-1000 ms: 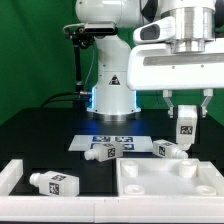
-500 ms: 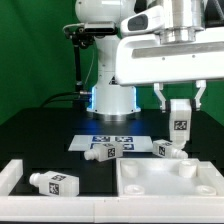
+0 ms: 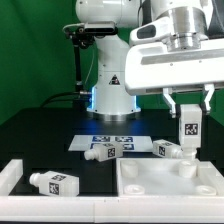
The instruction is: Assemble one leg
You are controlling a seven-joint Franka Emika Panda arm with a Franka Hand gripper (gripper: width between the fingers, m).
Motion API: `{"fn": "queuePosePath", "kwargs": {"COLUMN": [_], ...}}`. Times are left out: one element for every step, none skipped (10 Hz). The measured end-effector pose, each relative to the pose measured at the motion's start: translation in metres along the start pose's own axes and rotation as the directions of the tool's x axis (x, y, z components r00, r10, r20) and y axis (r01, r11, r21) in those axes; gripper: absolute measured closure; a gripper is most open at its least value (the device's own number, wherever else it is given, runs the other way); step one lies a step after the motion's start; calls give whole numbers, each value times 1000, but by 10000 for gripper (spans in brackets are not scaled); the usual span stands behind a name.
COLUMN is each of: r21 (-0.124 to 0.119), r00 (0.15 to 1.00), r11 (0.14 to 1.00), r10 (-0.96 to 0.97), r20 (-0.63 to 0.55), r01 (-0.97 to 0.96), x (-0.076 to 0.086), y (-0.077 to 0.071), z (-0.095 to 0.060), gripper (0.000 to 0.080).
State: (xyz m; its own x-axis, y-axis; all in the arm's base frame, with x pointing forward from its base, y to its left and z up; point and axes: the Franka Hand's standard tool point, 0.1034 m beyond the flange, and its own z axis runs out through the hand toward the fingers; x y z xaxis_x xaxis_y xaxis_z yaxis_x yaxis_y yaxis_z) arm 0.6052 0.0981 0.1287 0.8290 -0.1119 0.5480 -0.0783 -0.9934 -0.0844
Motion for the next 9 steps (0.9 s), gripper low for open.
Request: {"fn": "queuePosePath", "kwargs": {"r21": [-10, -18, -17, -10, -10, -11, -11, -12, -14], "r00": [999, 996, 993, 992, 991, 991, 991, 991, 990], "r11": [999, 997, 994, 994, 993, 993, 993, 992, 992], "r10": [-49, -75, -105, -111, -121, -120, -120, -123, -128], "r20": [-11, -43, -54, -56, -54, -54, -53, -54, -55], "r01": [49, 75, 104, 111, 120, 119, 120, 123, 127], "x": [3, 16, 23, 22, 21, 21, 21, 21, 23], "y": [0, 5, 0, -11, -14, -12, -13, -12, -13], "z": [8, 13, 18, 21, 21, 21, 21, 23, 29], "gripper": [512, 512, 512, 512, 512, 512, 512, 512, 512]}}
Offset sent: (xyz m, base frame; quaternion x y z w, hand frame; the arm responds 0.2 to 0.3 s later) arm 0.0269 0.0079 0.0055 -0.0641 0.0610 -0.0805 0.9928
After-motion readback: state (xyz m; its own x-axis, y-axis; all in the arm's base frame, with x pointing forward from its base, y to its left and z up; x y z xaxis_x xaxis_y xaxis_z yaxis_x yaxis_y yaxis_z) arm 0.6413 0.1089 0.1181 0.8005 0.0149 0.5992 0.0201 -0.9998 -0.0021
